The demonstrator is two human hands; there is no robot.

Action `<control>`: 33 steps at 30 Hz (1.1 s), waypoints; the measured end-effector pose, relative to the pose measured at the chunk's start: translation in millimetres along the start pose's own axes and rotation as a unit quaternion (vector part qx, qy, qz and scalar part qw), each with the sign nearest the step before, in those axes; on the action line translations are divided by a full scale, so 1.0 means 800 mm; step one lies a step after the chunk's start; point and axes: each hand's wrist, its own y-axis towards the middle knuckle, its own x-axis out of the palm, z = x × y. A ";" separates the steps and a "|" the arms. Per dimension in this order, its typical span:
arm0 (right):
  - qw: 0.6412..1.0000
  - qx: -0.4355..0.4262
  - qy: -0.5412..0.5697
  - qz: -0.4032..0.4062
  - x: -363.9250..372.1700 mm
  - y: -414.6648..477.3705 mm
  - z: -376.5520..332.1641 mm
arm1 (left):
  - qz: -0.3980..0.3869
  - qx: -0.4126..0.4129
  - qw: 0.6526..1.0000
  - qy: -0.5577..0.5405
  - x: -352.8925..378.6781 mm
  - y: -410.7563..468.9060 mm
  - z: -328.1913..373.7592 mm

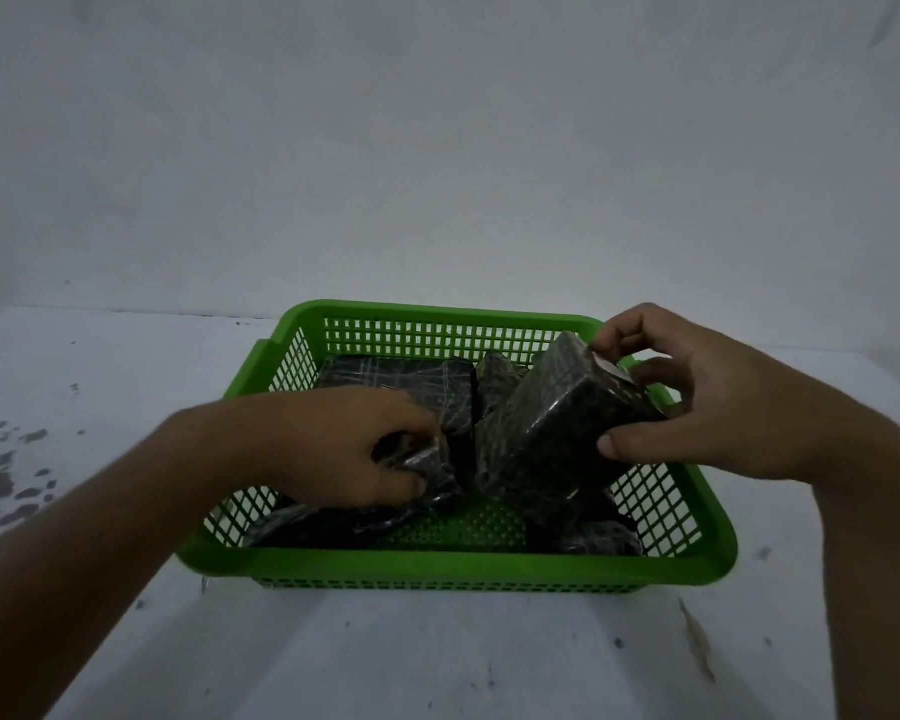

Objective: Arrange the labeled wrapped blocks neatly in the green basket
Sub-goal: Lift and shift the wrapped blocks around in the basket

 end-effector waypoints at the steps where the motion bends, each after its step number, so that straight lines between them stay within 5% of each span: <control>1: 1.000 0.001 -0.003 -0.007 0.002 0.001 0.000 | -0.006 0.001 1.000 0.008 -0.002 -0.001 -0.001; 18: 0.998 0.012 -0.010 -0.054 0.026 0.007 -0.011 | -0.048 -0.116 0.992 0.025 -0.008 0.007 -0.005; 23: 0.998 -0.001 0.005 -0.061 0.043 0.014 -0.021 | -0.002 -0.123 0.992 -0.007 -0.023 -0.009 -0.009; 33: 0.986 -0.034 -0.152 -0.059 0.070 0.025 -0.033 | 0.021 -0.104 0.994 0.028 -0.020 -0.012 -0.010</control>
